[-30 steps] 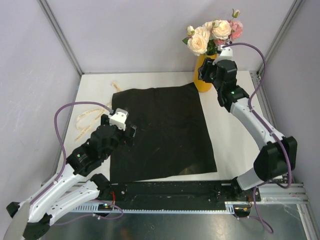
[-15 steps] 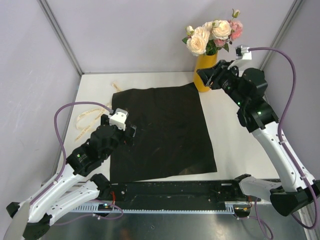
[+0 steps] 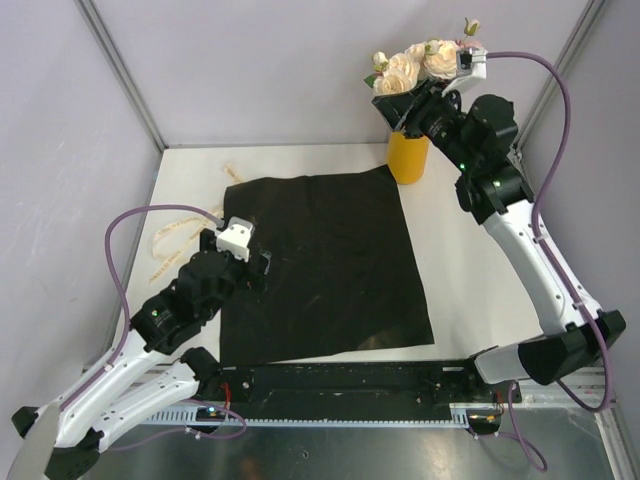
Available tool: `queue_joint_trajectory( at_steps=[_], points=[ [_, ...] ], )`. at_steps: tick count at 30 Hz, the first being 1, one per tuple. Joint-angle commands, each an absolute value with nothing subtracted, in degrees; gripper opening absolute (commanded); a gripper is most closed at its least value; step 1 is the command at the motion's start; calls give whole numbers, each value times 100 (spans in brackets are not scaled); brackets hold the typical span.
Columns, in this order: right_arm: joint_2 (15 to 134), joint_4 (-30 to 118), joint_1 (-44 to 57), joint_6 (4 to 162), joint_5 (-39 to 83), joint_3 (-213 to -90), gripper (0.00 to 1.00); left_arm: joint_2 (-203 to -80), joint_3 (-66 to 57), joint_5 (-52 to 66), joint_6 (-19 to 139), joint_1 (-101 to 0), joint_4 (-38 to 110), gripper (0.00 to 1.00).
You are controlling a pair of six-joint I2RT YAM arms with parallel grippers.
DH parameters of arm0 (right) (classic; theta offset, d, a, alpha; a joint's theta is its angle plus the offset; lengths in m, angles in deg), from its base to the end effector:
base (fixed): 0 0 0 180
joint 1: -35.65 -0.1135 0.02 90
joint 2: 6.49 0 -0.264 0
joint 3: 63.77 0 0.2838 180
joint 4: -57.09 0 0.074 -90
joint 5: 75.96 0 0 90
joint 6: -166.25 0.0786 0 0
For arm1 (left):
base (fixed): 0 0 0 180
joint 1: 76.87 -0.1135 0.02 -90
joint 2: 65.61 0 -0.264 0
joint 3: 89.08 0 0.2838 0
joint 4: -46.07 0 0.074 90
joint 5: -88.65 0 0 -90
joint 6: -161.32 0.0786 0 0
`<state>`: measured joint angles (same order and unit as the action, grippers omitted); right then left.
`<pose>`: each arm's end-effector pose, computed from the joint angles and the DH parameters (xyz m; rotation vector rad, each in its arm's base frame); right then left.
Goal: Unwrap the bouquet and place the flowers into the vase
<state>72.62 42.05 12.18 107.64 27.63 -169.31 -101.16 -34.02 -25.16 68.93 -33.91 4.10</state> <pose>0.3336 0.1650 0.5288 -0.1089 1.4414 0.9562 0.1735 -0.1182 0.3060 0.4098 1.8857 -0.1209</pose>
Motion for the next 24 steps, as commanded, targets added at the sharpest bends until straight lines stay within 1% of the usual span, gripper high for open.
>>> queue_joint_trajectory(
  at_steps=[1, 11, 15, 20, 24],
  points=[
    [7598, 4399, 1434, 10855, 2348, -17257, 41, -10055, -3422, -2579, 6993, -3393, 540, 100],
    [8110, 4091, 2013, 10736, 1680, -17340, 37, -10062, -3421, -2596, 7003, -3392, 542, 99],
    [8123, 4069, 2112, 10815, 1702, -17274, 37, -10080, -3423, -2602, 7003, -3395, 539, 100],
    [7740, 4228, 2103, 10839, 1991, -16852, 37, -10100, -3421, -2601, 7006, -3397, 541, 100],
    [7090, 4229, 2087, 10803, 2080, -16228, 39, -10109, -3417, -2600, 7006, -3391, 540, 100]
  ],
)
